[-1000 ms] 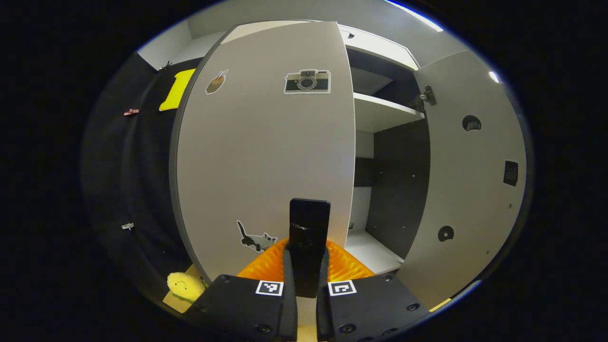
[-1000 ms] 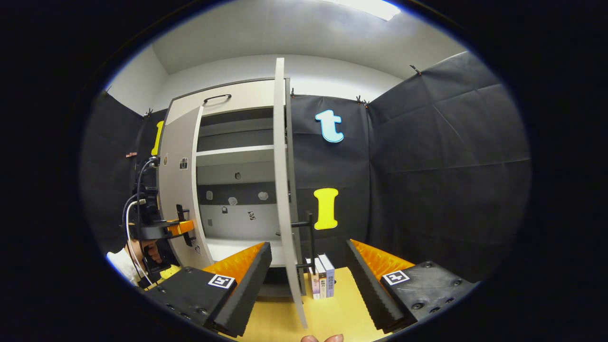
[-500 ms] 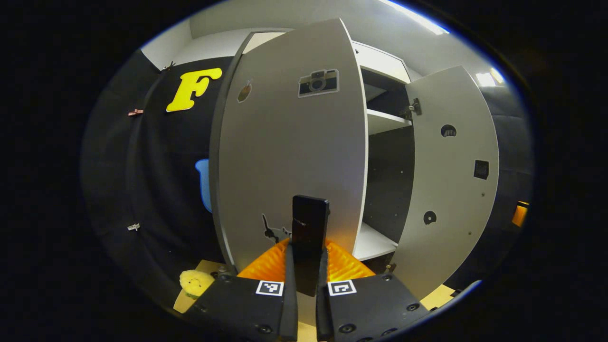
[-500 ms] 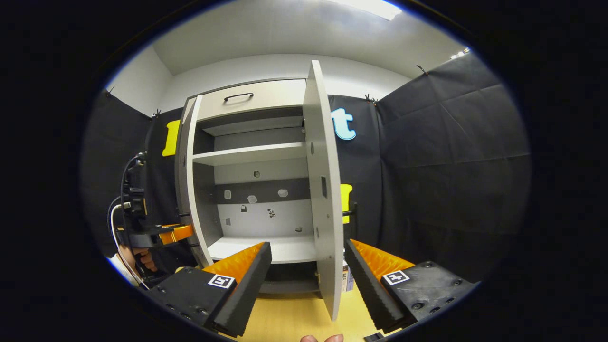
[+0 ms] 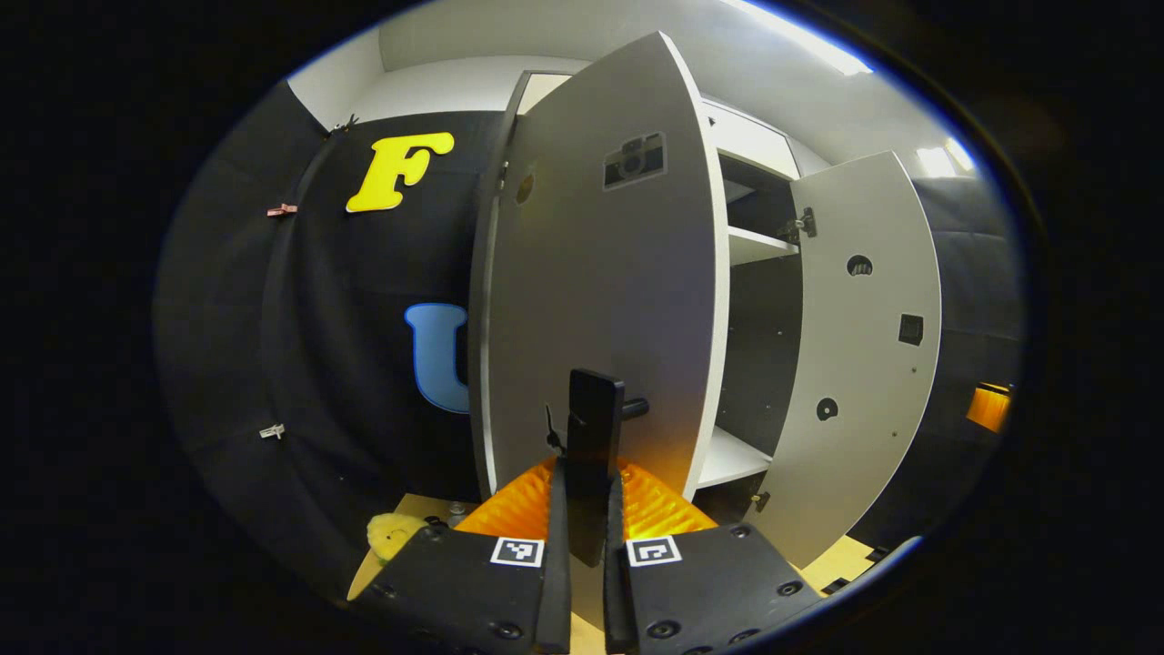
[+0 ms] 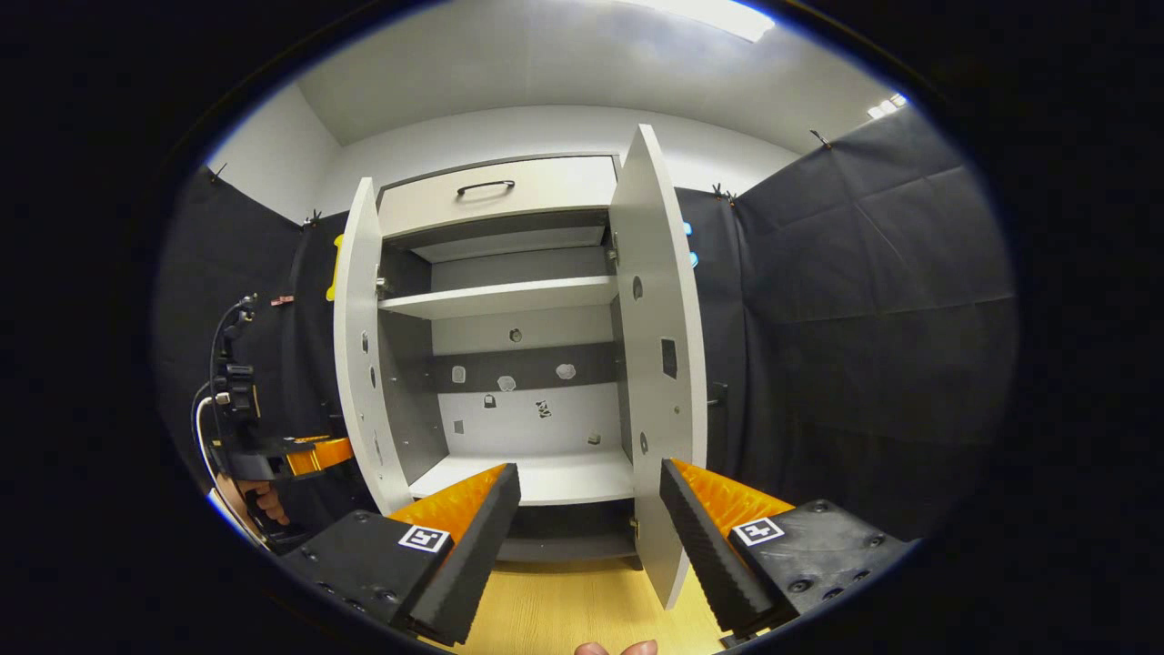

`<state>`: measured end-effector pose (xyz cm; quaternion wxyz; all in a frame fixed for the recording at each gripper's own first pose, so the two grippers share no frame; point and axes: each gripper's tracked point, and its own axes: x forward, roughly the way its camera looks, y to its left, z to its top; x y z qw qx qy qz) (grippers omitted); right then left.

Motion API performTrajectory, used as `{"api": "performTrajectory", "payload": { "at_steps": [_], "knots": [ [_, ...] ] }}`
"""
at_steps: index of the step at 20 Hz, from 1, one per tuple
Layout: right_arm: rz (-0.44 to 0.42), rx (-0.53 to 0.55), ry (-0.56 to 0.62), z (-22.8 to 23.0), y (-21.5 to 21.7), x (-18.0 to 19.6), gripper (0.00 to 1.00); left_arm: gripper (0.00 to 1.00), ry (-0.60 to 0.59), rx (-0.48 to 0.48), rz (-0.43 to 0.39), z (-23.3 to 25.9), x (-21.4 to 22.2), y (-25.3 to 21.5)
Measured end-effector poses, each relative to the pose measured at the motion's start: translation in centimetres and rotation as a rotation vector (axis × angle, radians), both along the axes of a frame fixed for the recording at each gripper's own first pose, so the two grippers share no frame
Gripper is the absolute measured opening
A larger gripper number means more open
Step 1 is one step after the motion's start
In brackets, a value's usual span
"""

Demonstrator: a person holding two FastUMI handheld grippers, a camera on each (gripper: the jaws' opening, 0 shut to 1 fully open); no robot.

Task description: Open the right door of the double-door shoe cabinet with the right hand, and open the left door with the left hand.

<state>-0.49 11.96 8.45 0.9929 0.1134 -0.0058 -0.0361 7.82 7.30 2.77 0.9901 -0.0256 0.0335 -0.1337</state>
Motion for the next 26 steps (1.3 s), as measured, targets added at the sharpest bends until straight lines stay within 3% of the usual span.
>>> {"api": "performTrajectory", "payload": {
  "at_steps": [12, 18, 21, 26],
  "knots": [
    [0.022, 0.01, 0.007, 0.4, 2.4, 0.3, 0.97, 0.15, -0.017, 0.001, 0.054, -0.2, -0.6, 5.3],
    [0.022, 0.023, 0.01, 0.4, 2.7, 0.2, 0.97, 0.08, -0.034, -0.004, 0.142, 0.1, 0.4, 10.1],
    [0.028, 0.014, 0.011, 0.3, 2.7, 0.2, 0.97, 0.06, -0.004, -0.078, 0.081, -0.1, 0.1, 9.8],
    [0.036, 0.014, 0.015, 0.3, 3.7, 0.3, 0.97, 0.08, -0.025, -0.032, 0.091, -0.1, -0.7, 10.3]
  ]
}}
